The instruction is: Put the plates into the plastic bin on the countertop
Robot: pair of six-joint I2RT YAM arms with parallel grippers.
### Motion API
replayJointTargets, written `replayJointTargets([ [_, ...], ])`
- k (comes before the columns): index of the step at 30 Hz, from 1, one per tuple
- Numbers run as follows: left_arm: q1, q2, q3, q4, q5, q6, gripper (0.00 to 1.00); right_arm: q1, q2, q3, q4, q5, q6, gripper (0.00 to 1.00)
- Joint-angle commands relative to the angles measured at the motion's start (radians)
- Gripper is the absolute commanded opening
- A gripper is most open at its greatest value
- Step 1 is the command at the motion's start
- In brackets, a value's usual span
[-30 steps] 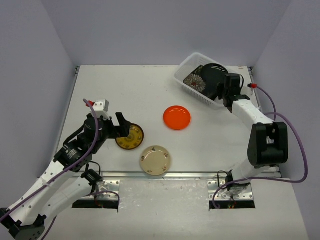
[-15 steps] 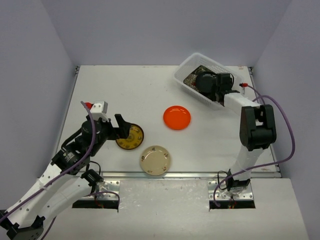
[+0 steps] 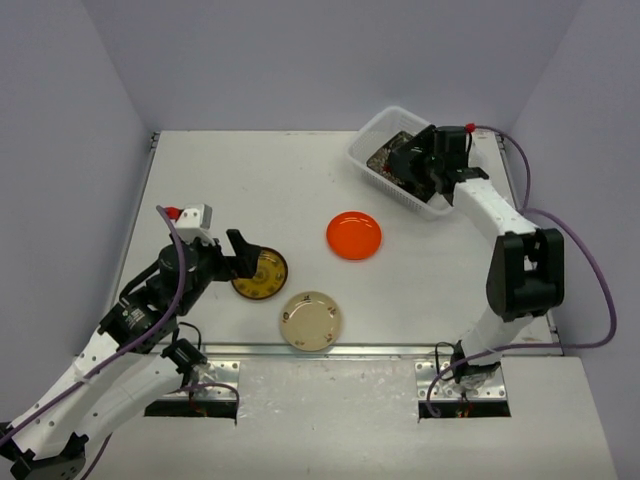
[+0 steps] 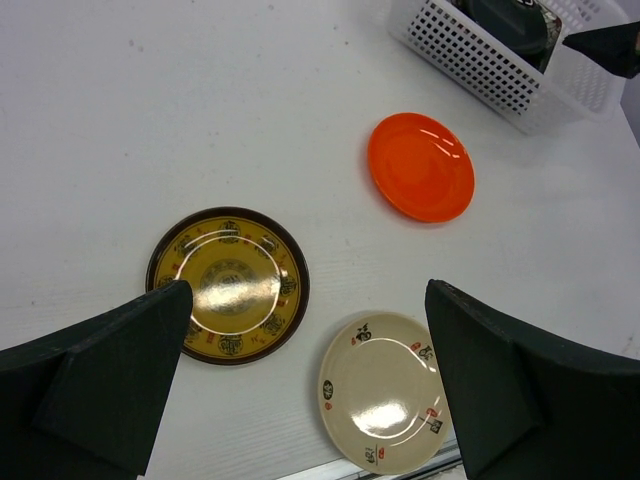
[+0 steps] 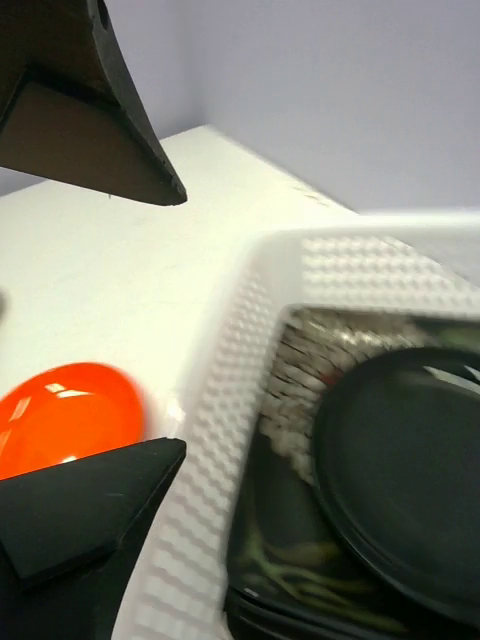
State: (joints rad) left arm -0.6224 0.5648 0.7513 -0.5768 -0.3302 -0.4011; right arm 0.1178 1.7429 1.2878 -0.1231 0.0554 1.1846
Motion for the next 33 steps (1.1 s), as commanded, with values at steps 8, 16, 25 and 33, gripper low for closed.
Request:
replayJointTargets([
  [8, -0.007, -0.063, 0.002, 0.019, -0.104, -0.033, 1.0, 0.174, -0.387, -0.601, 0.321, -0.346, -0.364, 0.99],
  [16, -0.007, -0.055, 0.003, 0.013, -0.112, -0.04, 1.0, 0.175, -0.256, -0.826, 0.647, -0.278, -0.175, 0.94],
  [25, -0.007, -0.061, 0.003, 0.012, -0.107, -0.039, 1.0, 0.151, 0.042, -0.853, 0.798, -0.189, -0.013, 0.69],
  [33, -0.01, -0.08, -0.001, 0.019, -0.095, -0.035, 1.0, 0.137, 0.209, -0.873, 0.937, -0.245, 0.099, 0.11],
])
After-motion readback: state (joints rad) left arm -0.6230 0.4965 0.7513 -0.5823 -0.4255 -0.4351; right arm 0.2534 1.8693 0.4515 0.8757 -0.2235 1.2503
